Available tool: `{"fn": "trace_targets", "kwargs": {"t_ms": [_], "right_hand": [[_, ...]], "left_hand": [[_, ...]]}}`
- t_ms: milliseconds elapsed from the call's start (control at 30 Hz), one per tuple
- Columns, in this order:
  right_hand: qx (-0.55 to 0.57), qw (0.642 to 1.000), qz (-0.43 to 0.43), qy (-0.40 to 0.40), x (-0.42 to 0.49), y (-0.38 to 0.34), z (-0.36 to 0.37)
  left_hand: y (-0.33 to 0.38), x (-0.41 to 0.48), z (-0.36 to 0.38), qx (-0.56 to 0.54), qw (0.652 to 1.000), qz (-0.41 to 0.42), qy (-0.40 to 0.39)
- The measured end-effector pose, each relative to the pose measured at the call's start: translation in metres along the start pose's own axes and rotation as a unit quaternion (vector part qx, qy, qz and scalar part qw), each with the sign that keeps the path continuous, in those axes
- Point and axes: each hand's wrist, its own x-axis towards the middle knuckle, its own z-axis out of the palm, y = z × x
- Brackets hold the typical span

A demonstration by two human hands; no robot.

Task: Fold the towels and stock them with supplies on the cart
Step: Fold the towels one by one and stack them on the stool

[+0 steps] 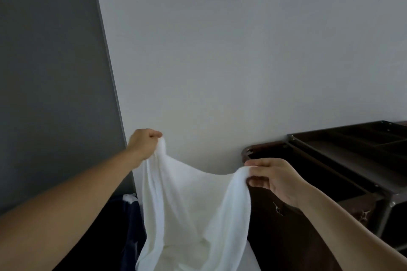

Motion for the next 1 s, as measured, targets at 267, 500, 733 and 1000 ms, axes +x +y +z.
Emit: {"fn": "trace_targets", "kwargs": {"t_ms": [267,500,733,1000], "right_hand": [[-0.273,0.953,-0.121,-0.038,0.02,-0.044,0.069],[-0.31,0.944,-0.104,-0.036,0.028,-0.058,0.101],[-0.323,0.943,-0.072,-0.041,0.032,-0.053,0.109],[-0.302,0.937,-0.167,0.053,0.029,-0.034,0.106]], "left_hand": [[0.051,-0.062,0.034,-0.069,0.982,0.116,-0.129],[0.051,-0.093,0.037,-0.157,0.975,0.105,-0.119],[0.044,-0.1,0.026,-0.179,0.964,0.088,-0.175],[0.041,-0.091,0.018,-0.288,0.93,0.048,-0.223]]}}
